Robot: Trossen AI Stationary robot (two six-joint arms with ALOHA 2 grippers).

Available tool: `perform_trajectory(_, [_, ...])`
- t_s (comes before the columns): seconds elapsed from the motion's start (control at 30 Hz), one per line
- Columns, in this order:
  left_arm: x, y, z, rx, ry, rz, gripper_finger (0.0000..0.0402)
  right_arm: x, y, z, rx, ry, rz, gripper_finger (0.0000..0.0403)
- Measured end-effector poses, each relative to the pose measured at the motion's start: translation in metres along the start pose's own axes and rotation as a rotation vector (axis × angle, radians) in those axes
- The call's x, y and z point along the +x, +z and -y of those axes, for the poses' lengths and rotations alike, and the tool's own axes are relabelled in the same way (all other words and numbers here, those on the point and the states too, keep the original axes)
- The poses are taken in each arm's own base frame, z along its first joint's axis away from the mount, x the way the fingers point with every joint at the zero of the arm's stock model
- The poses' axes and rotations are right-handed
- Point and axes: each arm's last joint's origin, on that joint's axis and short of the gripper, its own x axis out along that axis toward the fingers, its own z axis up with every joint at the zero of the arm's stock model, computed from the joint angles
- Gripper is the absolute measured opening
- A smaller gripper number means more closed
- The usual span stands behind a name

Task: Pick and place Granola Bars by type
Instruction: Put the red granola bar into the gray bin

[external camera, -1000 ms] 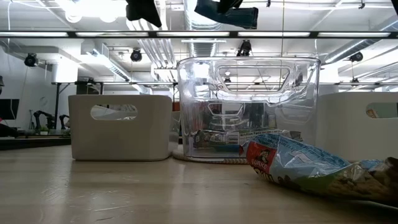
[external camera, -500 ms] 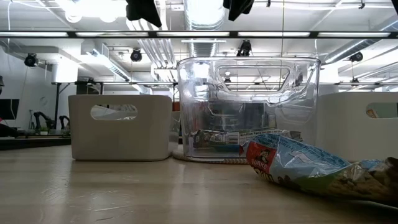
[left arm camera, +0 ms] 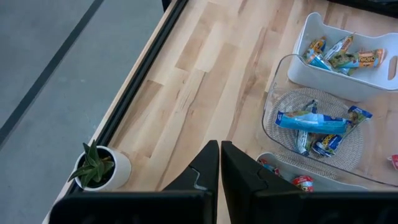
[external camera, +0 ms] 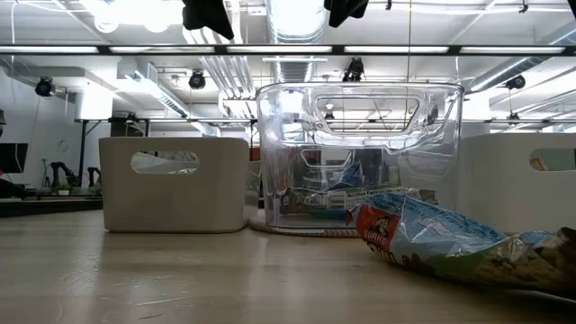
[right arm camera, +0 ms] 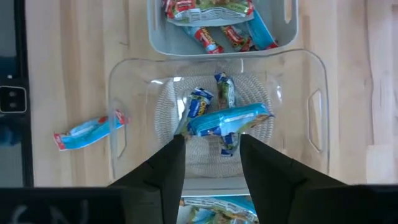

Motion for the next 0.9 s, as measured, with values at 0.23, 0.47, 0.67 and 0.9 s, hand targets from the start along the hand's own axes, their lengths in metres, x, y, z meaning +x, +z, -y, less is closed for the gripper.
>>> perform_trajectory(0.23, [0.000,0.000,0.000,-0.002,0.000,0.000,0.0000,0.000,-0.002,-0.011,-0.024,0.014,0.001,0.0135])
perform_trajectory(0.47, [0.000,0.000,0.001,-0.014,-0.004,0.000,0.0000,0.000,-0.006,-0.030,-0.194,0.034,-0.005,0.0026])
perform_trajectory(0.67, [0.000,0.000,0.010,0.000,-0.068,0.000,0.0000,0.000,-0.006,-0.040,-0.102,0.043,0.025,0.0009])
perform_trajectory(0.9, [-0.011,0.000,0.041,0.155,-0.274,0.049,0.0000,-0.009,0.001,-0.043,0.065,0.089,0.102,0.0009])
